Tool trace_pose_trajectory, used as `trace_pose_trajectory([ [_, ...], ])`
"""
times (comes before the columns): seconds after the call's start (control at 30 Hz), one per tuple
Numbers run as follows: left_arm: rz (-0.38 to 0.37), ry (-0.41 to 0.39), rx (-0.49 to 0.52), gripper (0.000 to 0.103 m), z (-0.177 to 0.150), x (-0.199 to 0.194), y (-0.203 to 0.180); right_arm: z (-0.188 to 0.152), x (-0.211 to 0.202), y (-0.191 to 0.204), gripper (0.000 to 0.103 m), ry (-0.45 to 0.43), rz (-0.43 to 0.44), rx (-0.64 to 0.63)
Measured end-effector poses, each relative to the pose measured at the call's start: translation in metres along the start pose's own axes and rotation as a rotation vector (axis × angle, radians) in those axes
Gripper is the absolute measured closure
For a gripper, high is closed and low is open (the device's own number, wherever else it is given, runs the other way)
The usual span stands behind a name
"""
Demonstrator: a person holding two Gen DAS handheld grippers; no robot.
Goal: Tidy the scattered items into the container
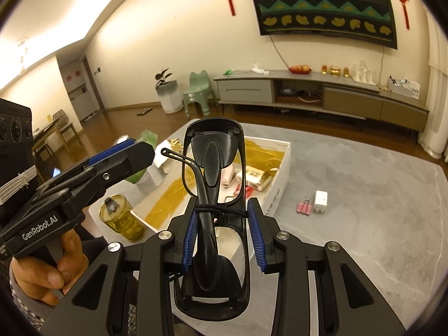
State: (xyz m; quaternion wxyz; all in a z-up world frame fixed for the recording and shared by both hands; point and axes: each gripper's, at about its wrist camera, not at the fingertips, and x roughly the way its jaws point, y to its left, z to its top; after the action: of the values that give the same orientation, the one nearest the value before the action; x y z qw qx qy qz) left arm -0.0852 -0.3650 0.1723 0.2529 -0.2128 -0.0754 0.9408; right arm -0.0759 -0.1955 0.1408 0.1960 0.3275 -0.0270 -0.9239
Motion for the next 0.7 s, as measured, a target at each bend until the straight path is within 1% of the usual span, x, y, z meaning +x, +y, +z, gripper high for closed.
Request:
trace_pose_trajectory([
  [0.33,0.029,0.000,-0.034,0.054,-0.003,-0.005,0.021,0.009,0.014,0.021,0.067,0.013,0.013,-0.036],
  [0.53,0.042,0.002,-0.041,0.054,-0.005,-0.009,0.029,0.008,0.022,0.025,0.067,0.026,0.026,-0.026],
  [0.7,0.071,0.001,-0.079,0.054,-0.004,-0.014,0.049,0.011,0.035,0.029,0.067,0.047,0.038,-0.023],
])
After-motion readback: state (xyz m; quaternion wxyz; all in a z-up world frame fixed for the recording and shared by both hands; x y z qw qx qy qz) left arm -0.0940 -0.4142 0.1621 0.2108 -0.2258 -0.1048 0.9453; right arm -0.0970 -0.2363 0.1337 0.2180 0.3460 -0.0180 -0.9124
